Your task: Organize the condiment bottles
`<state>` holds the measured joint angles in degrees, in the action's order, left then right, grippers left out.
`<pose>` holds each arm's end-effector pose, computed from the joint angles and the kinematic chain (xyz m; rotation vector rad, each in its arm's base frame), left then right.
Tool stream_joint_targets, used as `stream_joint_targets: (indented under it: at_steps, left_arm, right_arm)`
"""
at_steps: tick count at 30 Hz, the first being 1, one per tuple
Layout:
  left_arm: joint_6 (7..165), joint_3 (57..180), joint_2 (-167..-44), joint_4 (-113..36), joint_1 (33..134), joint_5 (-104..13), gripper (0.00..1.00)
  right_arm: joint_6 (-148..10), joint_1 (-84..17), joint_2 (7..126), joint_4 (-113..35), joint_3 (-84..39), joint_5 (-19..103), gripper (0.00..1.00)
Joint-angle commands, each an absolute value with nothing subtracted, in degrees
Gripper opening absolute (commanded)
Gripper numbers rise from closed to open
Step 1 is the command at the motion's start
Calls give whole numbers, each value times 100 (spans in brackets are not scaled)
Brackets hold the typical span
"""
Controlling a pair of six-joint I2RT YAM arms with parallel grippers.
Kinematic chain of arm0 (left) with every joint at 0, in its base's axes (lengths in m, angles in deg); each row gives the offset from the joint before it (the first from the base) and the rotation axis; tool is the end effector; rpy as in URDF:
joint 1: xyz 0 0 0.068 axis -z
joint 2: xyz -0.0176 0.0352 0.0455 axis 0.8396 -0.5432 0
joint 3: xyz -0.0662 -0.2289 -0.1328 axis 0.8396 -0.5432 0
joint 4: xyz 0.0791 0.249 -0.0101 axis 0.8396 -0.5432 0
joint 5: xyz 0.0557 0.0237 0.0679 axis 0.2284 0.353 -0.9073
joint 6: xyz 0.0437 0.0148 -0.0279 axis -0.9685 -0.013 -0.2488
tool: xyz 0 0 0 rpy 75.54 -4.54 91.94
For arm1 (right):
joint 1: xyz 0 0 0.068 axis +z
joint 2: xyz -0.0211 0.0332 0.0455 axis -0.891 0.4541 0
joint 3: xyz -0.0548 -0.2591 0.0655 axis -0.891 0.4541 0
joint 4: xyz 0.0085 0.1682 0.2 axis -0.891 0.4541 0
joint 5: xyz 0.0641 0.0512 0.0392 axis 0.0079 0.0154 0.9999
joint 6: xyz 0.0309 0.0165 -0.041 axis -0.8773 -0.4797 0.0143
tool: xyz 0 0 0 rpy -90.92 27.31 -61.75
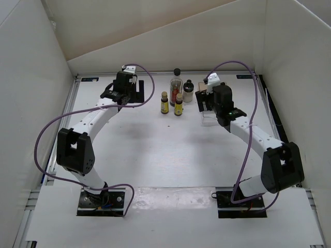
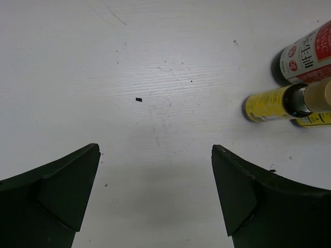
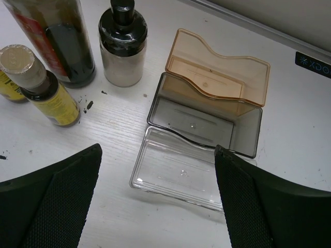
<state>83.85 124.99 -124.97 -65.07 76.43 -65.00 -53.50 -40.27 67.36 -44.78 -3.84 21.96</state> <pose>0.3583 -0.1182 0.2963 0.0872 2.2548 -0.0460 0.3092 0.1213 0.2896 -0.3743 1.8699 -0.0402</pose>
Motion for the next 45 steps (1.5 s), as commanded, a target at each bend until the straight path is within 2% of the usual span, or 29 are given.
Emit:
stream_joint_targets:
  at_steps: [1,6,10,13,16,23,26,34,45]
  left_arm:
    - [8536,12915,-12610,-6914,7766,-6698,100]
    - [8239,12390,-12330,-6265,7775,-6576,100]
    - [7053,11731,-12118,-5334,7916,-6593,100]
    - [7217,11685,-12030,-5350,7802,-6961,100]
    - [7201,11318,-11872,-4929,7653,-6534,100]
    - [7200,10991,-11845,-4357,7565,-6734,100]
    - [7262,10859,-11810,-3980,7521,-6690,100]
    - [7719,10516,-11784,-3144,7169,-6040,100]
    - [7754,10727,-12223,-2994,7134,-5916,100]
  right_arm:
    - [-5237,-3970,6815,-4609,-653,2008,90]
    - [-5298,-4049,6912,-4724,-775,2140,90]
    - [-5237,-3971,7000,-5118,-610,2201,90]
    - [-5158,-3988,7096,-5154,-661,2228,90]
    - [-5053,-4014,7202,-5443,-618,2140,90]
    - [-4631,-3918,7527,-6322,-618,2087,90]
    - [-4683,-3961,7729,-6228,-888,2262,90]
    - [-5087,-4550,8256,-6464,-1461,3379,90]
    - [-6449,-5236,9310,-7017,-2305,5820,90]
